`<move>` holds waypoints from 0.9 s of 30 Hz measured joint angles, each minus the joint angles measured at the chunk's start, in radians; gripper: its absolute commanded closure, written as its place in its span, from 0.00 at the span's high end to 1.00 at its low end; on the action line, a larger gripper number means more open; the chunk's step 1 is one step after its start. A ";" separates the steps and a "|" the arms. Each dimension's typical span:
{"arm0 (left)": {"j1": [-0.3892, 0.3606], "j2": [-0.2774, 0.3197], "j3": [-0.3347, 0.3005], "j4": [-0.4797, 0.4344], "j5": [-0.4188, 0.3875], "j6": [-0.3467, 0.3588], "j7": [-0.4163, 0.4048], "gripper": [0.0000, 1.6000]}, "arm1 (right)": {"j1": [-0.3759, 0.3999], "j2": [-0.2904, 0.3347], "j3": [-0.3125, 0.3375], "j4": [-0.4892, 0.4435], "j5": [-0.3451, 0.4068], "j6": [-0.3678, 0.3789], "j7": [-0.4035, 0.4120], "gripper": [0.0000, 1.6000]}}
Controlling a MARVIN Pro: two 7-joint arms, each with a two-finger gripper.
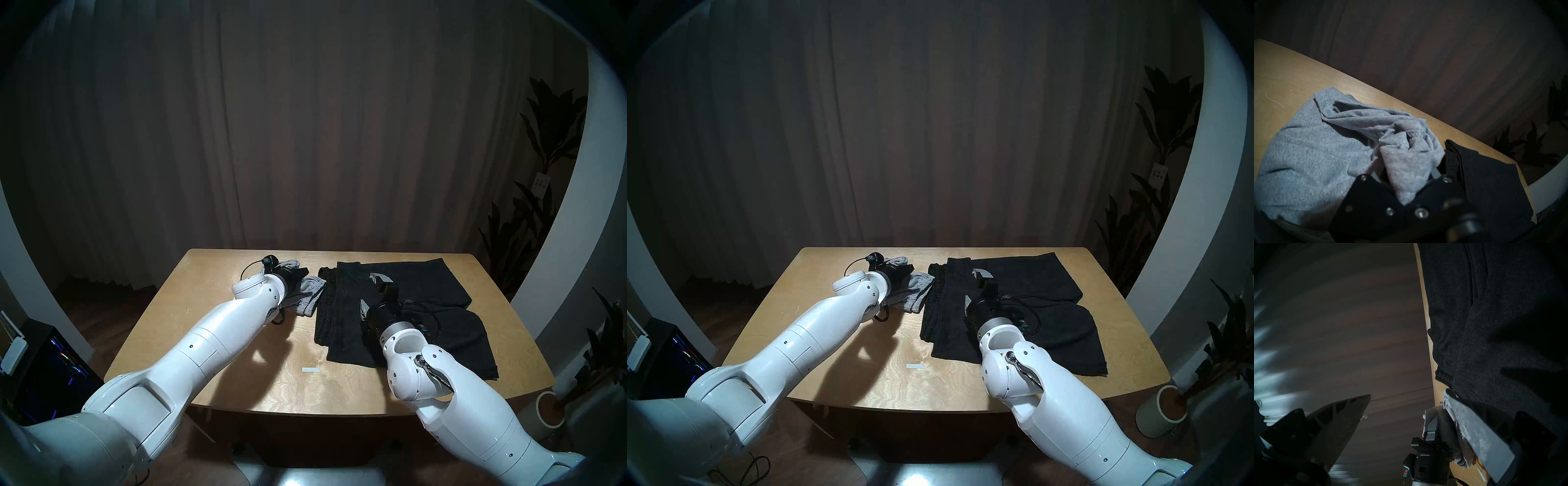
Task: Fold pants twice and stack them
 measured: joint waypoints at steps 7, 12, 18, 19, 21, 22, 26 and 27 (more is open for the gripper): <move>0.043 0.044 0.004 -0.089 0.014 0.001 0.001 0.00 | 0.000 0.000 -0.004 -0.007 -0.006 0.002 0.002 1.00; 0.071 0.069 0.006 -0.147 0.026 0.001 0.007 0.14 | -0.001 -0.002 -0.007 -0.013 -0.010 0.002 0.003 1.00; 0.091 0.076 0.010 -0.161 0.035 -0.003 0.035 0.33 | -0.004 -0.003 -0.011 -0.020 -0.015 0.002 0.003 1.00; 0.092 0.073 0.011 -0.158 0.036 -0.005 0.040 0.29 | -0.005 -0.004 -0.012 -0.021 -0.016 0.002 0.004 1.00; 0.092 0.066 0.011 -0.151 0.037 -0.009 0.047 0.26 | -0.006 -0.004 -0.012 -0.022 -0.018 0.002 0.004 1.00; 0.092 0.063 0.011 -0.148 0.037 -0.012 0.049 0.24 | -0.006 -0.005 -0.012 -0.022 -0.018 0.001 0.005 1.00; 0.092 0.044 0.010 -0.132 0.035 -0.020 0.060 0.26 | -0.007 -0.006 -0.013 -0.025 -0.021 0.000 0.005 1.00; 0.092 0.042 0.010 -0.131 0.035 -0.021 0.061 0.27 | -0.007 -0.006 -0.013 -0.025 -0.021 -0.001 0.005 1.00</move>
